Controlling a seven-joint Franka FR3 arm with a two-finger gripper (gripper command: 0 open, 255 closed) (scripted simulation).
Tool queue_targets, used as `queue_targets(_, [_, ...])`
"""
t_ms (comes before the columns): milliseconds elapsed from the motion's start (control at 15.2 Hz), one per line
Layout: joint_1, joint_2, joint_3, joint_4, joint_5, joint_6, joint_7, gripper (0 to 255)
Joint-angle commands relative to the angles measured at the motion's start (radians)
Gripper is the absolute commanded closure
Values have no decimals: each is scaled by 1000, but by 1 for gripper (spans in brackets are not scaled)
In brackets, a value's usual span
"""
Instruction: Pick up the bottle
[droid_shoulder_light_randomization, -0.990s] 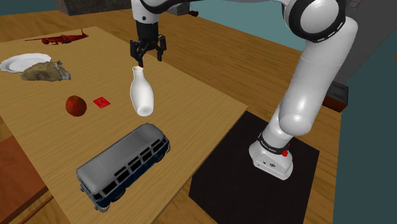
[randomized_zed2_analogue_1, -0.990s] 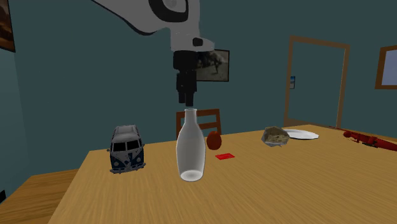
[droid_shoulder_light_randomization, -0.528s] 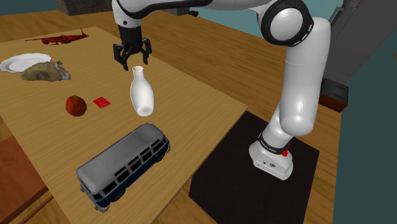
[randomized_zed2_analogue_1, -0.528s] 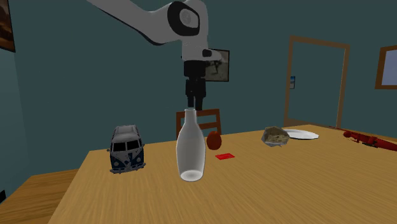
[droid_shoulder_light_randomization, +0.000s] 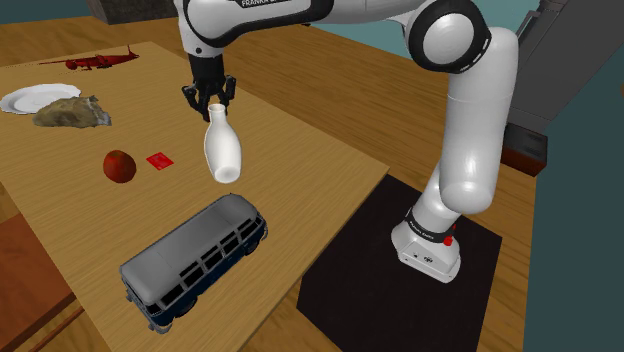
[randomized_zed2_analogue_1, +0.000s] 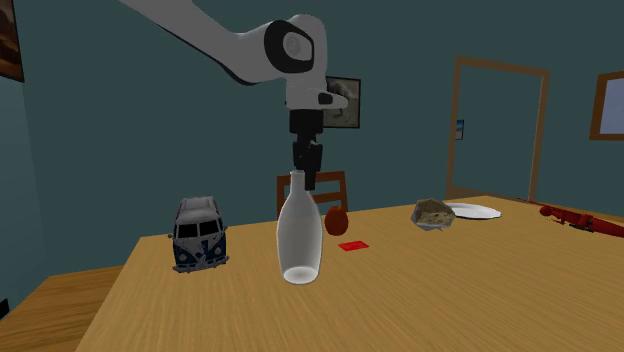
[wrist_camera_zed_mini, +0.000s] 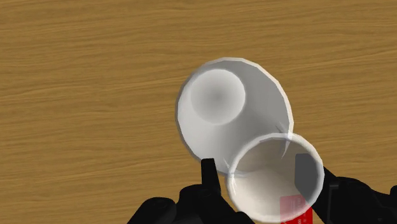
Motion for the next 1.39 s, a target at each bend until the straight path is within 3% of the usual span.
queue_targets(0, [0, 0, 0, -2, 0, 1, 0, 255])
queue_targets(462, [0, 1, 0, -2, 0, 2, 0, 255])
queue_targets(1320, [10, 9, 3, 185, -1, -176, 0, 255])
